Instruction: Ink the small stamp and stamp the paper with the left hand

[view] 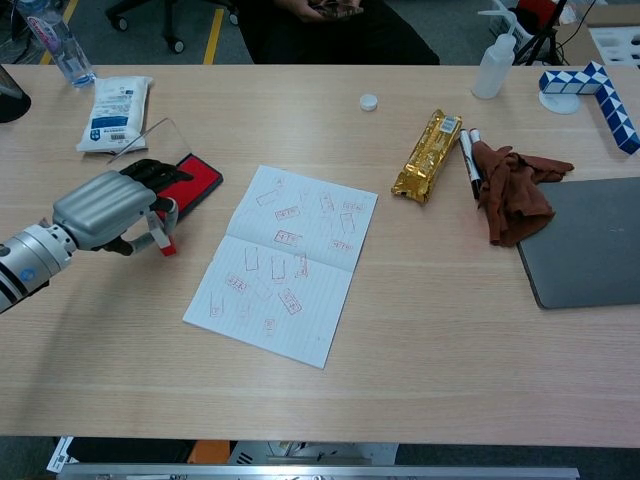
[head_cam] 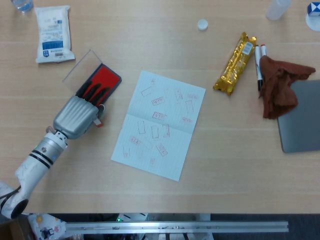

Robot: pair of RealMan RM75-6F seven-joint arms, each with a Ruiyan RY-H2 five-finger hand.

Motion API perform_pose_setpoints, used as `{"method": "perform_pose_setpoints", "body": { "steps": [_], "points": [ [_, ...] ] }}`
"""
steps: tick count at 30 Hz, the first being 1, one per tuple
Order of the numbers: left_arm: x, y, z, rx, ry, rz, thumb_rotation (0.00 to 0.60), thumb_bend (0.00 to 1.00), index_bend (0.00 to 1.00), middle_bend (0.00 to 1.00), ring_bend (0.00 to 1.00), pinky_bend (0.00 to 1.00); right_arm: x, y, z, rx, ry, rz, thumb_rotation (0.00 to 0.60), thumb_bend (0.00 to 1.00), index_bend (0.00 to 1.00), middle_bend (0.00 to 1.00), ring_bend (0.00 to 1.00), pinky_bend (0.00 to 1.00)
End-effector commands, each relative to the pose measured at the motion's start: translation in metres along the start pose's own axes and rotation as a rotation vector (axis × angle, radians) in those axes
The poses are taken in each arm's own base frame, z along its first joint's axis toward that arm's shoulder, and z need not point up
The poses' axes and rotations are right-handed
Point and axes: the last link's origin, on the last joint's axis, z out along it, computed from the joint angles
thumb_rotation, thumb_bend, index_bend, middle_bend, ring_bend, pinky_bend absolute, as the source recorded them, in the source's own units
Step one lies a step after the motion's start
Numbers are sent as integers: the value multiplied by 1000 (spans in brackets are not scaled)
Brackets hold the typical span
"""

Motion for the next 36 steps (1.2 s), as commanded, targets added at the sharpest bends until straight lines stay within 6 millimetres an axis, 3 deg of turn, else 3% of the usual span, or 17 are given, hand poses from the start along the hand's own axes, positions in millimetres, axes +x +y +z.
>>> {"method": "perform_pose_setpoints", "body": {
  "steps": [1, 20, 28, 36],
  "points": [
    [-1, 1, -1, 0, 0, -4, 600, 409, 494, 59, 0, 3, 0, -1, 0, 2, 0, 1, 600, 155, 313, 362, 300, 324],
    [-1, 2, -7, -13, -5, -14, 600, 358, 348, 5, 0, 3, 3, 0, -4, -7, 13, 8, 600, 155, 313, 362, 300, 324],
    [32, 0, -15, -14, 69, -109, 600, 358, 161, 16, 0, 3, 4, 2, -2, -17, 4, 9, 600, 155, 313, 362, 300, 324],
    [71, -30, -30, 130, 182, -172, 600, 358, 166, 24, 0, 3, 4, 1, 8, -5, -24, 1, 600, 157, 313, 362, 300, 324]
  ]
}}
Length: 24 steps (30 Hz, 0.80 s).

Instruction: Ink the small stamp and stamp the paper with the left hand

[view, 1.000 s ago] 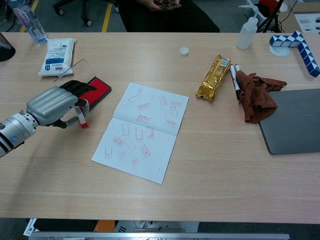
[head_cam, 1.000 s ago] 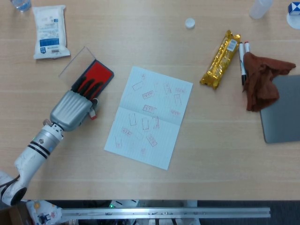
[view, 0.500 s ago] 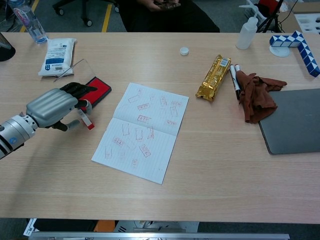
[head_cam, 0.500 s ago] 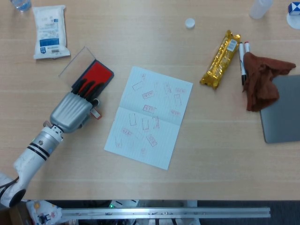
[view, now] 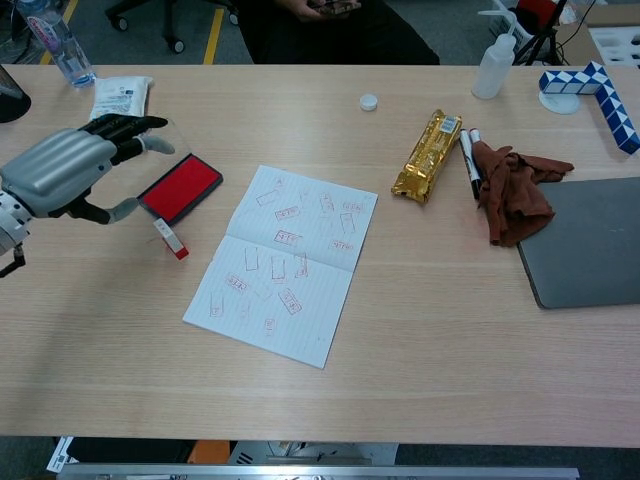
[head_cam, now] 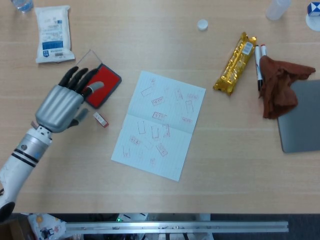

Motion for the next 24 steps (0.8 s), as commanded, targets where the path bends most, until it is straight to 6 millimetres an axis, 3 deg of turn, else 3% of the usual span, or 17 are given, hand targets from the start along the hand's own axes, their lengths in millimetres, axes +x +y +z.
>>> {"method": "perform_pose_setpoints", "body": {
  "steps": [1, 8, 14, 24],
  "points": [
    [20, -16, -7, 93, 58, -32, 600, 358, 166, 24, 0, 3, -1, 2, 4, -5, -20, 3, 600, 157, 313, 362, 299, 324],
    [38, -50, -47, 318, 71, -63, 600, 358, 165, 24, 0, 3, -4, 9, 5, -31, -29, 15, 600, 158, 313, 362, 299, 324],
    [40, -67, -91, 454, 116, -82, 600, 358, 164, 28, 0, 3, -6, 10, 1, -27, -35, 27, 600, 159, 313, 362, 296, 324],
    [45, -64, -145, 526, 185, -72, 600, 358, 166, 39, 0, 3, -6, 1, -5, 34, -20, 26, 600, 157, 313, 362, 296, 324]
  ]
}}
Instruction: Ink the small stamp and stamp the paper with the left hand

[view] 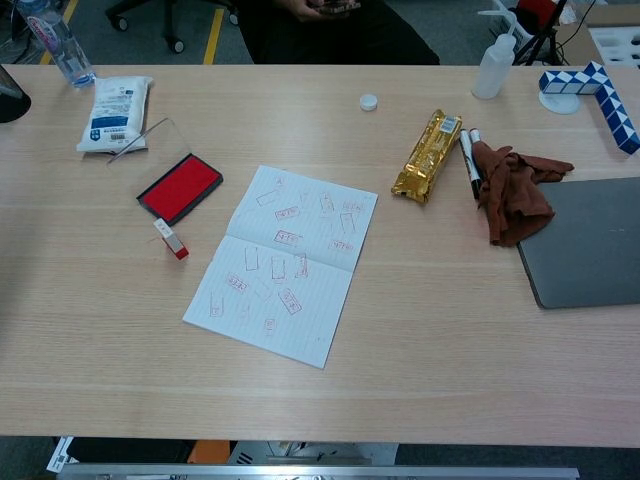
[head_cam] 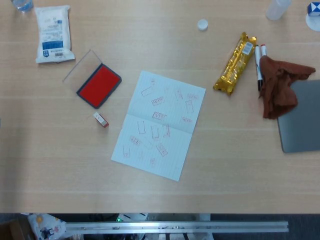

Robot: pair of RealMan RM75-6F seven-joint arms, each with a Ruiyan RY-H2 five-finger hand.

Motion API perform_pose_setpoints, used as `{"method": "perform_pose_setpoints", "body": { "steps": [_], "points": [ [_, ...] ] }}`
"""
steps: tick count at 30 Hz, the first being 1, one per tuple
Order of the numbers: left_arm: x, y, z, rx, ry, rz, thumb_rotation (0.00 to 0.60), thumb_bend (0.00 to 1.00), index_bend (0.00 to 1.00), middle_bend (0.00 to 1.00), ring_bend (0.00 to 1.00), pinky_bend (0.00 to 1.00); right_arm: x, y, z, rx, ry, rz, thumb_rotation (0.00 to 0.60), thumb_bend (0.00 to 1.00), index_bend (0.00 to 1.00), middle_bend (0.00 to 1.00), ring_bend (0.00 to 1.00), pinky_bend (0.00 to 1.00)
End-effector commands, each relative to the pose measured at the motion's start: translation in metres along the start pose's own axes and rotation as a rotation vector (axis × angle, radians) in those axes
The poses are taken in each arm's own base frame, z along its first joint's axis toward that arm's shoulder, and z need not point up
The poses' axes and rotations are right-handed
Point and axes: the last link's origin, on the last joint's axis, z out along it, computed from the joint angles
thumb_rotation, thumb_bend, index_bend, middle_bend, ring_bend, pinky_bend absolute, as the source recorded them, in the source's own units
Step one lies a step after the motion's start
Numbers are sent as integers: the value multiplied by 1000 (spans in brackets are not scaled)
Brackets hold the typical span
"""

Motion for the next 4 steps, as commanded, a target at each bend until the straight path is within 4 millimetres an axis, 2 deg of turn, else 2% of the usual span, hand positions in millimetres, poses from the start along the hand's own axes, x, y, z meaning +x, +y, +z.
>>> {"method": "perform_pose_setpoints", "body": {
  "steps": [1, 4],
  "points": [
    [5, -4, -14, 14, 11, -1, 600, 358, 166, 39, 0, 3, 0, -2, -1, 10, 3, 2, 600, 157, 313, 362, 296, 324],
    [8, -6, -22, 21, 14, -6, 600, 358, 166, 40, 0, 3, -1, -4, -2, 19, 2, 1, 600, 157, 313, 362, 296, 325]
  ]
}}
